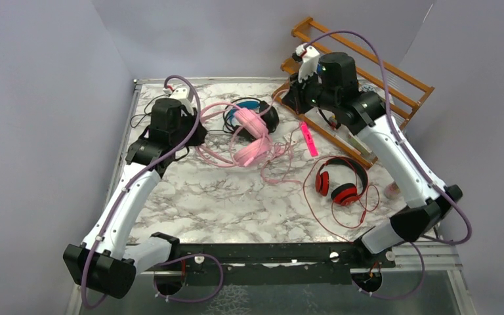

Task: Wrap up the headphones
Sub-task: Wrap the headphones cable around the headphones.

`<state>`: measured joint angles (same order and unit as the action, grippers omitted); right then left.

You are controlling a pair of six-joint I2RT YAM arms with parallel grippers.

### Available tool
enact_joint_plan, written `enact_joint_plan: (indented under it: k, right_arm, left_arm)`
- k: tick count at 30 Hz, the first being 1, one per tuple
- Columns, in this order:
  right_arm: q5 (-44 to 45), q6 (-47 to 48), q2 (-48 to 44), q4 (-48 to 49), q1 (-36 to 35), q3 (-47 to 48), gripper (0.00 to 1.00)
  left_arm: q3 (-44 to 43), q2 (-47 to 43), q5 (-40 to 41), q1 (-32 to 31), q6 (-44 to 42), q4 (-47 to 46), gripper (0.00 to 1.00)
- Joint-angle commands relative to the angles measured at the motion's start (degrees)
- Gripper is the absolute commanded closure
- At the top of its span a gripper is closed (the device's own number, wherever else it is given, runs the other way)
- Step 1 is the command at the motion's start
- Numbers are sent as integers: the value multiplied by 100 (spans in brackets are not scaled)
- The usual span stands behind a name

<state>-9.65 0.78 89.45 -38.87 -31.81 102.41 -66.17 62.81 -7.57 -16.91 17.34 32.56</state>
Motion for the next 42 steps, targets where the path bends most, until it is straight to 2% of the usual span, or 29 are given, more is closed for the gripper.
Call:
enact_joint_plan:
  k: [1, 5, 8, 12, 17, 20, 23, 28, 30, 32, 35, 39, 42]
  right_arm:
    - [-173, -389, -934, 9, -27, -442, 99]
    - [367, -438, -1418, -131, -31, -1250, 99]
    - [32, -566, -1838, 117, -27, -2034, 99]
    - [-82, -869, -1919, 557, -27, -2904, 94]
    - [-106, -969, -1215, 384, -27, -3028, 87]
    - [-417, -992, -1032, 361, -27, -3246, 75]
    - [-1094, -984, -1059, 674, -27, -3671, 54]
    - [-1470, -1074, -1201, 735, -27, -3831, 17]
    - [-1517, -1046, -1301, 928, -24, -3867, 9]
    - [-1408, -956, -1231, 931, 45, -3750, 5]
    - [-1172, -787, -952, 609, 277, -3376, 5]
    - [-319, -761, -640, 165, 297, -3053, 4]
    - [-645, -940, -634, 416, 368, -3263, 3]
  left_arm:
    - [-235, 100, 2299, 86, 602, 195, 100]
    - [-413, 247, 2770, 211, 867, 195, 100]
    - [-624, 410, 2972, 250, 1025, 201, 100]
    - [-904, 546, 2228, 375, 1132, 116, 100]
    - [-1169, 537, 1232, 390, 808, 42, 100]
    - [-1418, 498, 792, 398, 731, 63, 100]
    - [-1722, 487, 580, 391, 716, 112, 100]
    - [-2134, 593, 352, 398, 681, 226, 100]
    - [-2245, 657, 195, 398, 742, 227, 100]
    - [-2367, 729, 47, 393, 789, 225, 100]
    - [-2580, 813, -60, 396, 829, 230, 100]
    - [-2916, 900, -139, 391, 822, 240, 100]
    - [-3218, 981, -174, 398, 823, 242, 100]
